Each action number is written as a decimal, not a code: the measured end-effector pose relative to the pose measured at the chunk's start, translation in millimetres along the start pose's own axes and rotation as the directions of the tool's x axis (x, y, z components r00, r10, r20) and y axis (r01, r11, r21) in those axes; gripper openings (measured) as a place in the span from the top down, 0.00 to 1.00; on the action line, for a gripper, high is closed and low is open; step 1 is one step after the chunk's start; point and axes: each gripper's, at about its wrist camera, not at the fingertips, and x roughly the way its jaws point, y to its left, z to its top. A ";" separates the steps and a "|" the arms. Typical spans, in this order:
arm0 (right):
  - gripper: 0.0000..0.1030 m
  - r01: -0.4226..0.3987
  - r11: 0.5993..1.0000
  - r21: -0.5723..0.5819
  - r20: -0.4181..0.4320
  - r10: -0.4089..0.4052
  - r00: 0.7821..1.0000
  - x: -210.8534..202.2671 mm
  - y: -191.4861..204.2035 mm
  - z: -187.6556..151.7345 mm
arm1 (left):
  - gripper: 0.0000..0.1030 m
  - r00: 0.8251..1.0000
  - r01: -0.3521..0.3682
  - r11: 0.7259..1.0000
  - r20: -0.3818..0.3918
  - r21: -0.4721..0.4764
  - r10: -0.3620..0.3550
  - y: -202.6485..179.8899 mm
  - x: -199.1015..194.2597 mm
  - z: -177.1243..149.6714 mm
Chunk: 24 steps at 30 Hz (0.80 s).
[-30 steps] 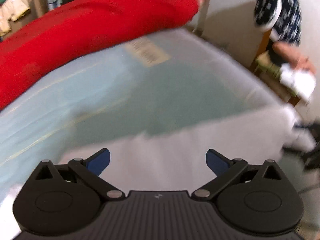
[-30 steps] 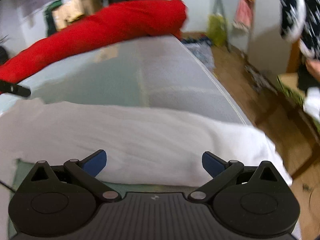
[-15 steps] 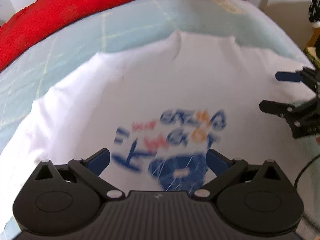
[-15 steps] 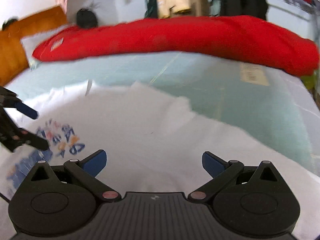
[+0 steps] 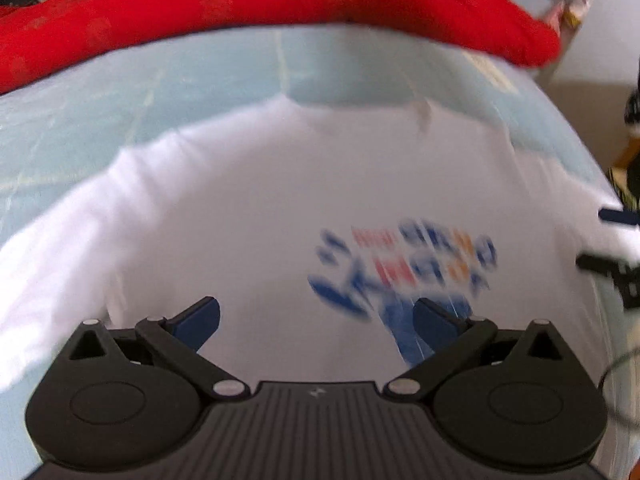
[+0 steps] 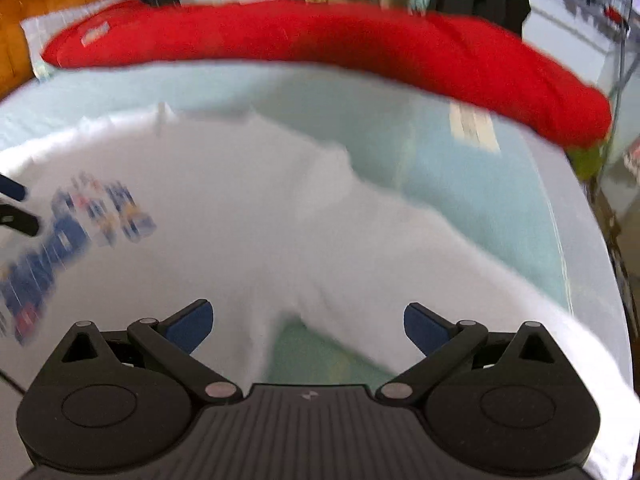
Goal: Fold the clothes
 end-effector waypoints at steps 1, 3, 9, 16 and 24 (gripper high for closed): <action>0.00 -0.013 1.000 -0.006 0.018 0.013 1.000 3.0 8.4 7.7 | 0.01 1.000 0.002 1.000 0.013 -0.011 -0.002 6.2 3.0 6.8; 0.00 -0.043 0.999 -0.018 0.042 0.044 0.998 16.2 26.7 21.8 | 0.01 1.000 0.005 1.000 0.009 -0.027 -0.004 14.0 18.1 12.2; 0.00 -0.062 0.998 -0.026 -0.026 0.061 0.998 56.6 60.7 11.7 | 0.01 1.000 0.019 0.999 -0.020 0.025 -0.019 32.7 15.1 -17.6; 0.00 -0.002 1.000 0.029 -0.031 0.003 1.000 48.1 65.5 2.7 | 0.01 0.996 0.086 0.989 -0.009 0.124 -0.086 39.1 -23.6 -50.0; 0.00 0.022 1.000 0.003 -0.030 -0.022 0.999 24.0 88.8 4.7 | 0.01 0.987 0.159 0.973 -0.050 0.164 -0.153 41.7 -29.3 -87.2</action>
